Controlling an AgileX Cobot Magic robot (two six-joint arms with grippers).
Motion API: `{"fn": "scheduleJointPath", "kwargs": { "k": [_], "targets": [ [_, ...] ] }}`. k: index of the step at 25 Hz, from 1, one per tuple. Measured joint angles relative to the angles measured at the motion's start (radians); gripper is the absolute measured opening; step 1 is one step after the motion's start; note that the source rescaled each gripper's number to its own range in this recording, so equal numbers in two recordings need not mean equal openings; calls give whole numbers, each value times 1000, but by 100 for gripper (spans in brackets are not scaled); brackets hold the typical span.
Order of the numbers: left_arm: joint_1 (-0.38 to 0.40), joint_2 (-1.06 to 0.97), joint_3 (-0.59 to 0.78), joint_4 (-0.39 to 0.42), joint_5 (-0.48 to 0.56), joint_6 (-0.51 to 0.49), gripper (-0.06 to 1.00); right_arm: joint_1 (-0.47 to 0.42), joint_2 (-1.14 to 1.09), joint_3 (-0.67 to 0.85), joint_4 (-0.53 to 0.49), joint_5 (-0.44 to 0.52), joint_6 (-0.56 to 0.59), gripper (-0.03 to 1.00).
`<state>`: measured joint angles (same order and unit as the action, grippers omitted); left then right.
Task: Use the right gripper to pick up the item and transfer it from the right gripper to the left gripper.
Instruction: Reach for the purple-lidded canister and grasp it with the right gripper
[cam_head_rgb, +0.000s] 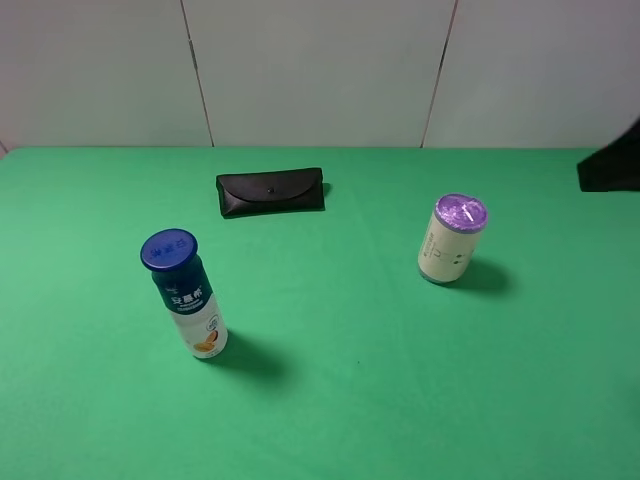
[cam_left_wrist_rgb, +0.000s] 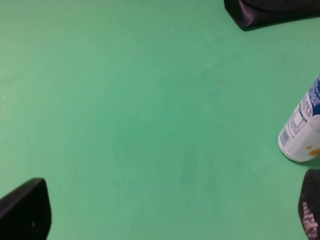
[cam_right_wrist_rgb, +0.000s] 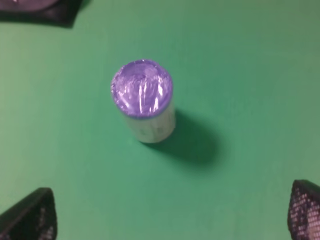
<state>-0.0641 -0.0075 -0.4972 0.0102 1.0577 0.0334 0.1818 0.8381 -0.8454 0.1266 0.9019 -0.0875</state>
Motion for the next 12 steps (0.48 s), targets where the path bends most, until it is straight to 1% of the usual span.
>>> {"fn": "scheduleJointPath", "kwargs": {
  "k": [6, 12],
  "targets": [
    [0, 0, 0, 0, 0, 0, 98, 0, 327, -184, 1, 6, -56, 100],
    [0, 0, 0, 0, 0, 0, 98, 4, 519, -325, -24, 65, -86, 100]
  ]
}}
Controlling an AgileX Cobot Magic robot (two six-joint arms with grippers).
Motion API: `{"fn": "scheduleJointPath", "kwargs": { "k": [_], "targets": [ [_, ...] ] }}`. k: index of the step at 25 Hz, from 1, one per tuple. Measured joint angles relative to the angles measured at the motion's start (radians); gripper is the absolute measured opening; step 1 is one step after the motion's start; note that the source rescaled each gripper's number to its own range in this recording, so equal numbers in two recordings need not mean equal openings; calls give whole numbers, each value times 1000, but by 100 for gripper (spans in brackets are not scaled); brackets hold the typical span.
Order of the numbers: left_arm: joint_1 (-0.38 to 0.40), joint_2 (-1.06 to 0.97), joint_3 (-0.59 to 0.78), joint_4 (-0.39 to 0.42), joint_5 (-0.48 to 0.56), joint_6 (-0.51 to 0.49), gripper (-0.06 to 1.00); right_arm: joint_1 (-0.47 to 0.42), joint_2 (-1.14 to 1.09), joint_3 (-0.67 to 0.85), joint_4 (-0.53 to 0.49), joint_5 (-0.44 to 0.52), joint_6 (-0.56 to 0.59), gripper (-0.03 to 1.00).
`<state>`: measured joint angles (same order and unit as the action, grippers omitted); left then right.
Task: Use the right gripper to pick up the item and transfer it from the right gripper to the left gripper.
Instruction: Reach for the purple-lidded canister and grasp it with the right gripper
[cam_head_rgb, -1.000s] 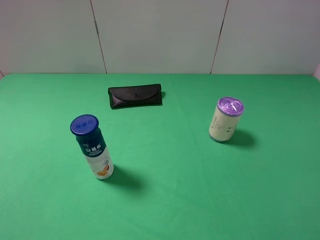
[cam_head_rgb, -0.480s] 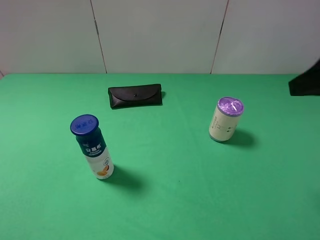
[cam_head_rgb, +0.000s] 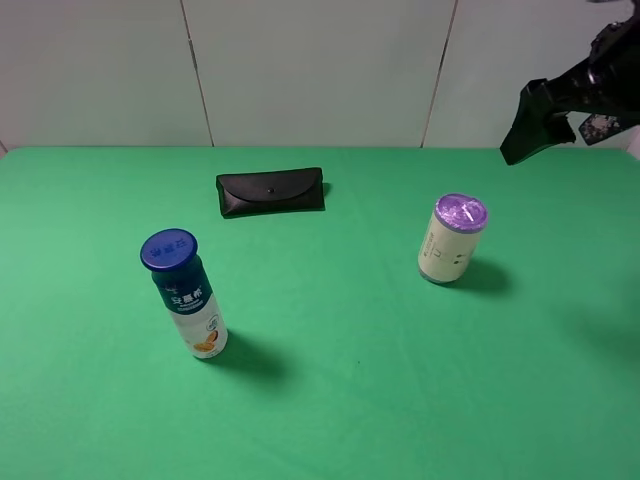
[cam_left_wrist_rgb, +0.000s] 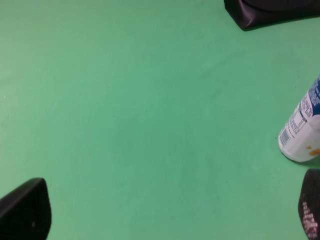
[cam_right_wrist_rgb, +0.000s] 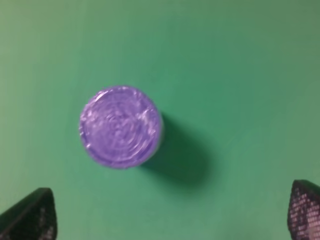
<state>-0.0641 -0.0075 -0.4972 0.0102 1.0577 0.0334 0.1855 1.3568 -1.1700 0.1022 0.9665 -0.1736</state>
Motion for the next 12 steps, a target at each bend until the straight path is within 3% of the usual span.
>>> {"fn": "scheduleJointPath", "kwargs": {
  "k": [12],
  "targets": [
    [0, 0, 0, 0, -1, 0, 98, 191, 269, -137, -137, 84, 83, 100]
  ]
}}
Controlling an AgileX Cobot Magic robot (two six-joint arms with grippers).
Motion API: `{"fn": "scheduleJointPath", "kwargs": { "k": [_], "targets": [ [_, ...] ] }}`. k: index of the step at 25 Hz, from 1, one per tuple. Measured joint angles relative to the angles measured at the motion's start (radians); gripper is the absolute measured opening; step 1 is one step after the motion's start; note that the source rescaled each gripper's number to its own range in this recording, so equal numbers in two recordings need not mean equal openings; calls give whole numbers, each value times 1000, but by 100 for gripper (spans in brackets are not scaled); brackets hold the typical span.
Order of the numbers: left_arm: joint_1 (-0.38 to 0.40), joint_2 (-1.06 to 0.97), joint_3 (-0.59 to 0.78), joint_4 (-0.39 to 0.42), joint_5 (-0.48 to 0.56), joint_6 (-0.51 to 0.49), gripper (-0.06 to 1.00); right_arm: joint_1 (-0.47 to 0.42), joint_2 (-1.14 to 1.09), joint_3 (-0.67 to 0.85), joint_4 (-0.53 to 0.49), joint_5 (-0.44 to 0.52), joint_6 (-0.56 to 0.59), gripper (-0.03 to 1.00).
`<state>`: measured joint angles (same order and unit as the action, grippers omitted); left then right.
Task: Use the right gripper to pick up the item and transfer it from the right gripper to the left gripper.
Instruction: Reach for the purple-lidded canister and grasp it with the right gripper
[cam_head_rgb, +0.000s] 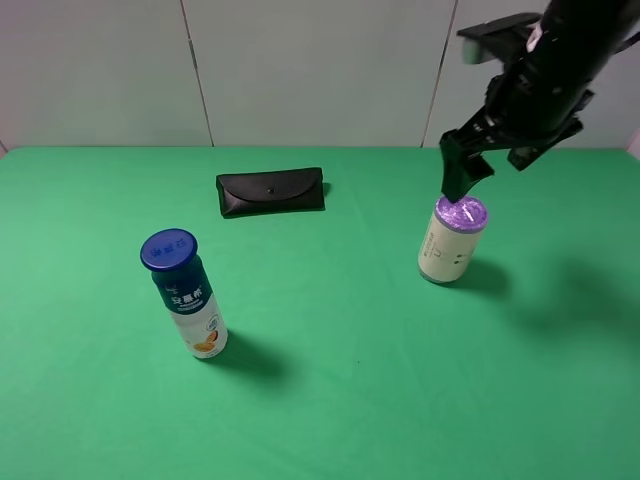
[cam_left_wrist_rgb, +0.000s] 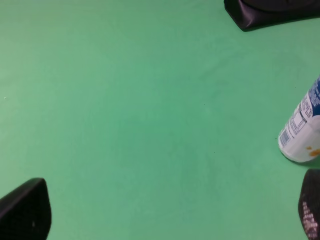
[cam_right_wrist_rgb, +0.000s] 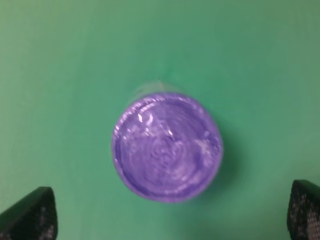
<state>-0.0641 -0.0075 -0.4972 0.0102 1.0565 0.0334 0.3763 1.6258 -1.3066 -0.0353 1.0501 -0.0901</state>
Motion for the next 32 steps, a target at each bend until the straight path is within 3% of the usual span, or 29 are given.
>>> {"fn": "scheduleJointPath", "kwargs": {
  "k": [30, 31, 32],
  "targets": [
    [0, 0, 0, 0, 0, 0, 98, 3, 308, -35, -33, -43, -7, 100],
    [0, 0, 0, 1, 0, 0, 98, 3, 308, -35, -33, -43, -12, 93],
    [0, 0, 0, 1, 0, 0, 98, 3, 308, -35, -33, -43, -23, 66]
  ]
}}
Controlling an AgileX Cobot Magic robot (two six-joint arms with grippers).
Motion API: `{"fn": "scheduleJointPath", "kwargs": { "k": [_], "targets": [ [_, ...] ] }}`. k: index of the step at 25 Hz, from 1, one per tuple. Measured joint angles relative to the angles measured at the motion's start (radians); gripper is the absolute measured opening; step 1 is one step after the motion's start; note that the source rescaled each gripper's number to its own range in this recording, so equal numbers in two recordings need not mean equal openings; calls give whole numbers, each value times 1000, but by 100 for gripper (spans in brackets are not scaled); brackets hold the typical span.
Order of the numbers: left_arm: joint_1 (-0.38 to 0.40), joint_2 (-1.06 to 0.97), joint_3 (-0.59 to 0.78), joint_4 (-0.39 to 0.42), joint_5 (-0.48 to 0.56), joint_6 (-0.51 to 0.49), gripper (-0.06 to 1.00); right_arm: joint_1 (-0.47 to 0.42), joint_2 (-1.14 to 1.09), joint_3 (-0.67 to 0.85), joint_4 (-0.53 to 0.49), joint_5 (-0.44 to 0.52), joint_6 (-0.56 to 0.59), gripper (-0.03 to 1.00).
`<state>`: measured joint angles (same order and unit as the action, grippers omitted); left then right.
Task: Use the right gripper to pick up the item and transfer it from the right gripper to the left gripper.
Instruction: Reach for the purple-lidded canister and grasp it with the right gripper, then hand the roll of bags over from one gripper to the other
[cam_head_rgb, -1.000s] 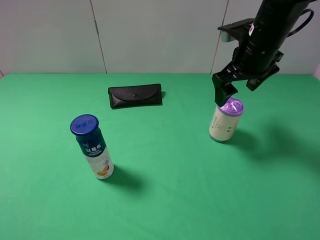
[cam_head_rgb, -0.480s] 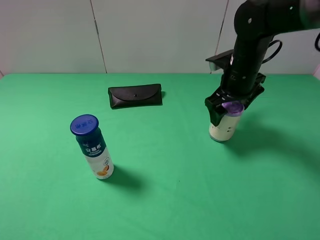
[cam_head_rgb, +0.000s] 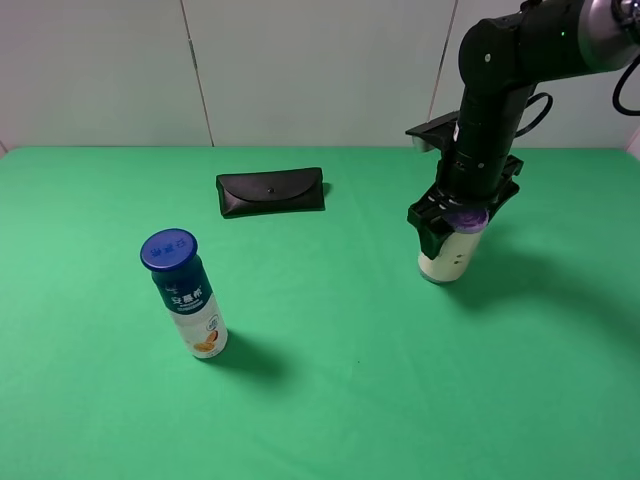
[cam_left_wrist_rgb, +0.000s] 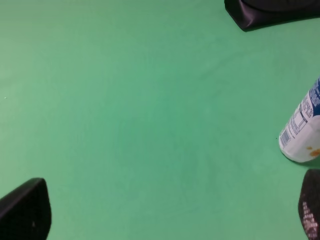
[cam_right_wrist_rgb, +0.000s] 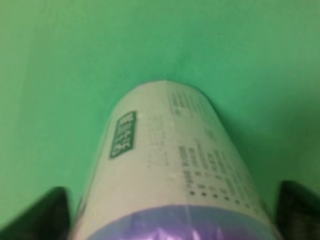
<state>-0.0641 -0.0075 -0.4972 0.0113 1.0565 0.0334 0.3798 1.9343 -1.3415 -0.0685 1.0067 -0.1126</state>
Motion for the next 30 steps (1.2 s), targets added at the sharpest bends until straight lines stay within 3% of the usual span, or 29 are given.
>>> {"fn": "scheduleJointPath", "kwargs": {
  "k": [2, 3, 14, 24, 30],
  "targets": [
    [0, 0, 0, 1, 0, 1, 98, 0, 0, 0, 2, 0, -9, 0],
    [0, 0, 0, 1, 0, 1, 98, 0, 0, 0, 3, 0, -17, 7],
    [0, 0, 0, 1, 0, 1, 98, 0, -8, -14, 12, 29, -31, 6],
    [0, 0, 0, 0, 0, 12, 98, 8, -142, -299, 186, 196, -63, 6],
    [0, 0, 0, -1, 0, 47, 98, 112, -145, -380, 235, 208, -114, 6]
  ]
}}
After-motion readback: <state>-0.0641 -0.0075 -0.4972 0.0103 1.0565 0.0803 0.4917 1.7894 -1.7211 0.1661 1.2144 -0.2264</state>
